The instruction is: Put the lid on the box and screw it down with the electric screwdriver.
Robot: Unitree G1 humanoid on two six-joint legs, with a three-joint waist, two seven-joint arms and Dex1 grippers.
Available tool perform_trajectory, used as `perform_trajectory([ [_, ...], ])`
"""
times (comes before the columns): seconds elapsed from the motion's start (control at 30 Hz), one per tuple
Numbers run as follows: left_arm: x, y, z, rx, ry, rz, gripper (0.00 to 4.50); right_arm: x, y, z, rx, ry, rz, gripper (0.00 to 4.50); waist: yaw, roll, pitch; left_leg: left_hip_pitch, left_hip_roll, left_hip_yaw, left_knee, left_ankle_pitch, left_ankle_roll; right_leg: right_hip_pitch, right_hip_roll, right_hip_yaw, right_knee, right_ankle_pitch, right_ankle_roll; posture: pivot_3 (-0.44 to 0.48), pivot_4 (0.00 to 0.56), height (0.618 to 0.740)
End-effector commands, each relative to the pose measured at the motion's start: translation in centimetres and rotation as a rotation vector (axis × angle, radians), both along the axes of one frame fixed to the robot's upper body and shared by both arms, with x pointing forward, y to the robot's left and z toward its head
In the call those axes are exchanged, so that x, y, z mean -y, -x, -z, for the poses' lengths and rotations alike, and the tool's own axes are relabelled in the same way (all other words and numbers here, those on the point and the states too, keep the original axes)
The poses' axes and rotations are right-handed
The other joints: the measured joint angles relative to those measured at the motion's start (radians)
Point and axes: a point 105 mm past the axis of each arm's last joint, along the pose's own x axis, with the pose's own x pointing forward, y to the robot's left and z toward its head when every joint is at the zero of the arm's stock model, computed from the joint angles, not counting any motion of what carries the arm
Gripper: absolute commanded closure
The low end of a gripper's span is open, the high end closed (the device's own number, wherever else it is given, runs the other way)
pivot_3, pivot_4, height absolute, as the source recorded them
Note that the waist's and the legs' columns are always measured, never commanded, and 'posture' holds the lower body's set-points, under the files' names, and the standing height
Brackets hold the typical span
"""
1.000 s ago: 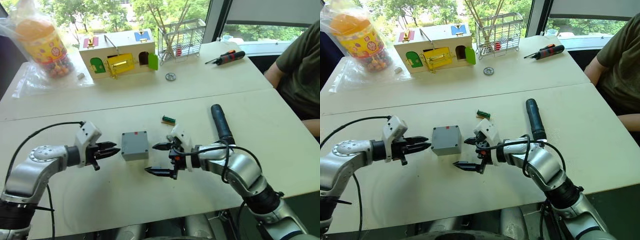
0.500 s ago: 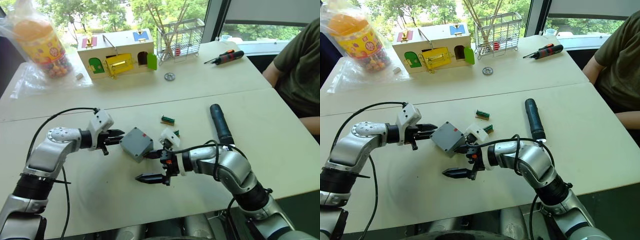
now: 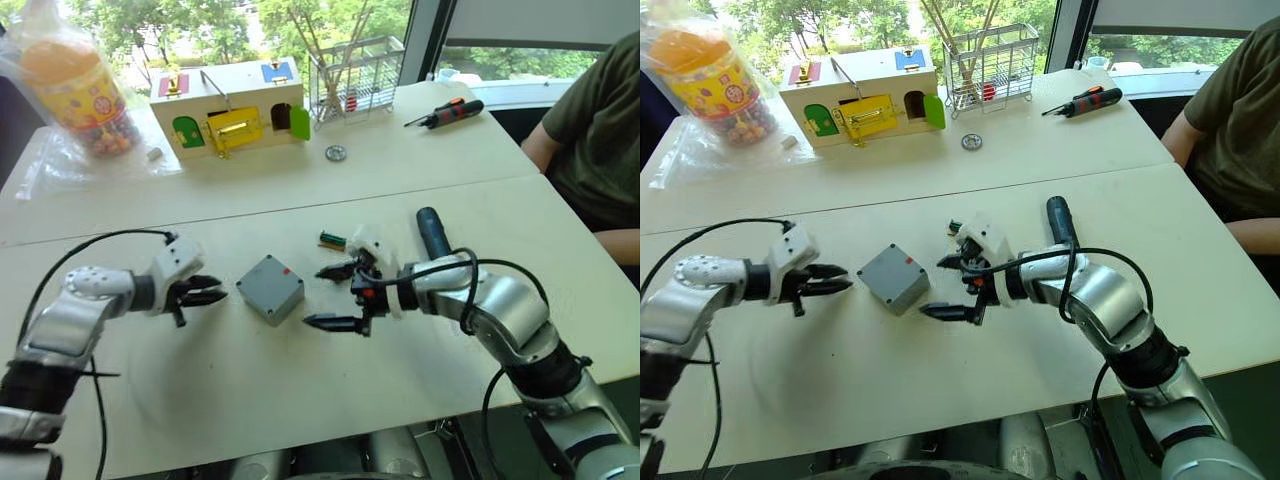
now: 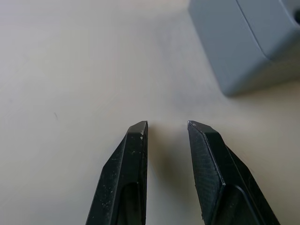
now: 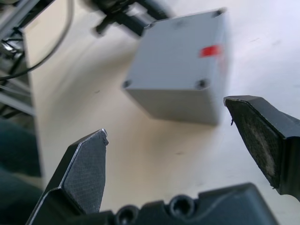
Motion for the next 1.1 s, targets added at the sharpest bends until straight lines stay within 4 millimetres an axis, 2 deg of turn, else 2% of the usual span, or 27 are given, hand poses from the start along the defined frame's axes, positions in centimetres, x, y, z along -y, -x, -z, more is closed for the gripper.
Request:
perform_trajectory([
  [0.03,1.5,1.5,-1.5,-0.013,0.066,0.051,3.17,-0.8,-0.6,0.1,0.048,-0.001,-0.035,0.03,0.006,0.0,0.0,0.0,0.0,0.0,0.0,0.0,0.0,0.0,0.0,0.0,0.0,0.0,0.0,0.0,0.15,0.74],
  [0.17,3.0,1.7,-1.2,-0.015,0.106,0.047,3.17,-1.7,-0.9,1.4,0.061,0.031,-0.084,0.03,0.009,0.0,0.0,0.0,-0.001,0.0,0.003,0.0,0.0,0.001,0.0,0.0,0.0,0.0,0.0,0.0,0.15,0.74],
  [0.37,3.3,0.4,-1.2,0.034,0.123,0.002,3.17,-2.5,1.5,1.7,-0.013,0.011,-0.178,0.03,0.007,0.0,0.0,0.0,-0.001,0.0,0.002,0.0,0.0,0.001,0.0,0.0,0.0,0.0,0.0,0.0,0.15,0.74],
  [0.43,3.4,0.4,-1.3,0.033,0.125,0.012,3.17,-2.6,2.0,1.7,-0.026,0.002,-0.181,0.03,0.006,0.0,0.0,0.0,-0.001,0.0,0.002,0.0,0.0,0.001,0.0,0.0,0.0,0.0,0.0,0.0,0.15,0.74],
  [0.57,4.2,-0.8,-1.3,0.066,0.139,0.009,3.17,-2.7,3.1,1.9,-0.094,-0.03,-0.165,0.03,0.009,0.0,0.0,0.0,-0.001,-0.001,0.002,0.0,0.0,0.002,0.0,0.0,0.0,0.0,0.0,0.0,0.15,0.74],
  [0.77,4.6,-1.5,-1.3,0.083,0.14,0.021,3.17,-2.6,3.4,1.9,-0.104,-0.036,-0.133,0.03,0.007,0.0,0.0,0.0,-0.001,-0.001,0.003,0.0,0.0,0.002,0.0,-0.001,0.0,0.0,0.0,0.0,0.15,0.74],
  [0.97,4.2,-1.1,-1.6,0.054,0.129,0.056,3.17,-1.8,2.5,1.1,-0.049,-0.029,-0.071,0.03,0.007,0.0,0.0,0.0,-0.001,-0.001,0.003,0.0,0.0,0.002,0.0,-0.001,0.0,0.0,0.0,0.0,0.15,0.74],
  [1.1,2.5,-0.4,-2.7,0.021,0.087,0.078,3.17,0.5,2.0,-0.9,0.015,-0.004,-0.052,0.03,0.008,0.0,0.0,0.0,-0.001,-0.001,0.003,0.0,0.0,0.002,0.0,-0.001,0.0,0.0,0.0,0.0,0.15,0.74],
])
